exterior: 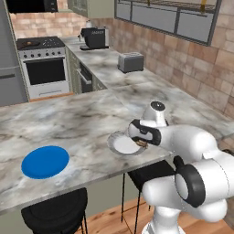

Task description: Take the chicken drumsticks from the pan and place one on each plate on the dining counter.

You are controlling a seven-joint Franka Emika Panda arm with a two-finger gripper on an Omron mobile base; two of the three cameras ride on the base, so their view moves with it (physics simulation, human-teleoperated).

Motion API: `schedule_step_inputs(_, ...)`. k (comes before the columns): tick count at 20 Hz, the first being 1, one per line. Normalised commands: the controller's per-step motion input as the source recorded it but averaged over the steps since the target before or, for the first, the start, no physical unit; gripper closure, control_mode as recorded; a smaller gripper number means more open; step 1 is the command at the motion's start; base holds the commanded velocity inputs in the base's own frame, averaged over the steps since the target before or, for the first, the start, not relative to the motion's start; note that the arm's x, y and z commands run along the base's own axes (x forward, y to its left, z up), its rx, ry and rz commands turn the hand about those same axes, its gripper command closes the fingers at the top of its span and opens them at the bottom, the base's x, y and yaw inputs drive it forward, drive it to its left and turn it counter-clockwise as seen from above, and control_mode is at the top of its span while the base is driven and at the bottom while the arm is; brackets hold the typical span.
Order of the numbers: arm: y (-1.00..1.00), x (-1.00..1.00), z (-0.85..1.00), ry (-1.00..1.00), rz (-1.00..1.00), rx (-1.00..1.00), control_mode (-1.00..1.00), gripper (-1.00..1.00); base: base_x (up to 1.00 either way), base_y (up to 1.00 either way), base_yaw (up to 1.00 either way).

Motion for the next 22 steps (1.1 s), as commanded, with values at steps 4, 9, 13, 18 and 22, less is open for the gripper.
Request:
schedule_step_inputs(4,0.08,0.28,-0.54,0.00,0.00,-0.03,-1.00,1.00,0.00,0.00,0.00)
schedule_step_inputs(9,0.09,0.08,-0.46,0.00,0.00,-0.03,-1.00,1.00,0.00,0.00,0.00)
schedule_step_inputs(13,0.11,0.13,-0.18,0.00,0.00,0.00,-1.00,1.00,0.00,0.00,0.00)
schedule_step_inputs(18,0.18,0.56,0.00,0.00,0.00,0.00,-1.00,1.00,0.00,0.00,0.00)
schedule_step_inputs(22,0.11,0.74,-0.03,0.00,0.00,0.00,-1.00,1.00,0.00,0.00,0.00)
